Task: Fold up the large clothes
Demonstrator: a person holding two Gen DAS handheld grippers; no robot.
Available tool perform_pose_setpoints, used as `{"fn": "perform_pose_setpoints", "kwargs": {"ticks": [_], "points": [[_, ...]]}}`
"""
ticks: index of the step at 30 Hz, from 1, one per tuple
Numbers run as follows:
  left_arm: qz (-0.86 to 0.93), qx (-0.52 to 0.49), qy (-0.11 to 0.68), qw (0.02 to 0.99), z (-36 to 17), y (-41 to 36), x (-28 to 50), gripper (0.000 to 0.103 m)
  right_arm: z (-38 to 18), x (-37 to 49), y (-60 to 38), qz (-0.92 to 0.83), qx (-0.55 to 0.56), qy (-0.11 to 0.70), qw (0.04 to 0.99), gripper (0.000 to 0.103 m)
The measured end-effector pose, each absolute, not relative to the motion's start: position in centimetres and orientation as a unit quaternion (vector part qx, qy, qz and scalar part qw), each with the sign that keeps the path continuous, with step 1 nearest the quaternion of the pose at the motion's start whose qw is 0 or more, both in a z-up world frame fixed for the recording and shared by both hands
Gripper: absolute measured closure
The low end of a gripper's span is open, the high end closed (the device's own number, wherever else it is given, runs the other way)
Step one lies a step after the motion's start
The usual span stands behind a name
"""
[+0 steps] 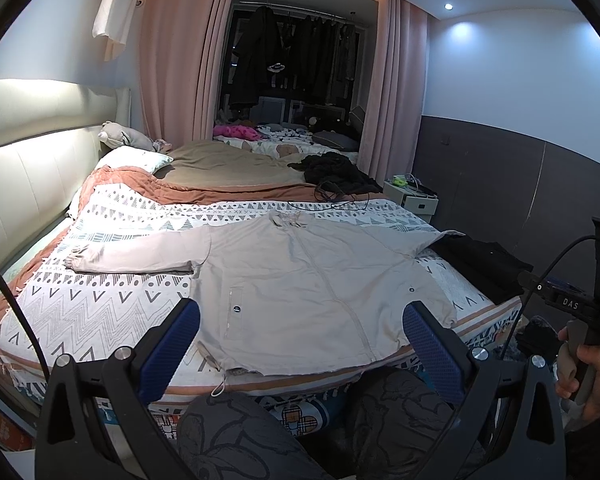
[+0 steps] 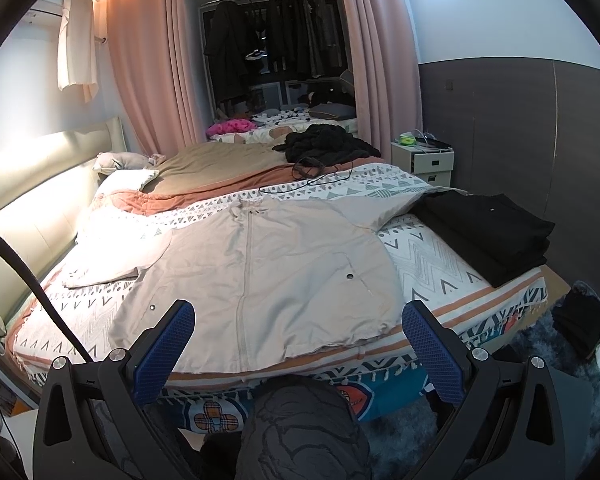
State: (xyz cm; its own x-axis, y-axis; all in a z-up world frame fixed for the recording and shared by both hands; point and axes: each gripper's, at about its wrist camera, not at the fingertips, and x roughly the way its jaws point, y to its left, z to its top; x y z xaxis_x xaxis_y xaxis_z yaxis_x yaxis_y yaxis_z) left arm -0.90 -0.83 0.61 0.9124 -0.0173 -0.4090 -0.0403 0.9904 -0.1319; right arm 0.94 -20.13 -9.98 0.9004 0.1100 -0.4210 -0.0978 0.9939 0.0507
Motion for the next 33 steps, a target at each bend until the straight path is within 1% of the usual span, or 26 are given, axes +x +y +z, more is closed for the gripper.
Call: {"fn": "perform_pose_setpoints", "kwargs": {"ticks": [11, 33], "points": [[0.009, -0.065, 0.21, 0.976, 0.3, -0.7, -1.6, 0.0, -9.6, 0.3, -20.6, 0.055, 0.011, 0.214, 0.975, 0.0], [0.02, -0.085, 0.211, 0.974, -1.3, 2.0, -4.3, 0.0, -9.8, -0.9, -19.9, 0.068, 0.006, 0.224, 0.972, 0.0]]}}
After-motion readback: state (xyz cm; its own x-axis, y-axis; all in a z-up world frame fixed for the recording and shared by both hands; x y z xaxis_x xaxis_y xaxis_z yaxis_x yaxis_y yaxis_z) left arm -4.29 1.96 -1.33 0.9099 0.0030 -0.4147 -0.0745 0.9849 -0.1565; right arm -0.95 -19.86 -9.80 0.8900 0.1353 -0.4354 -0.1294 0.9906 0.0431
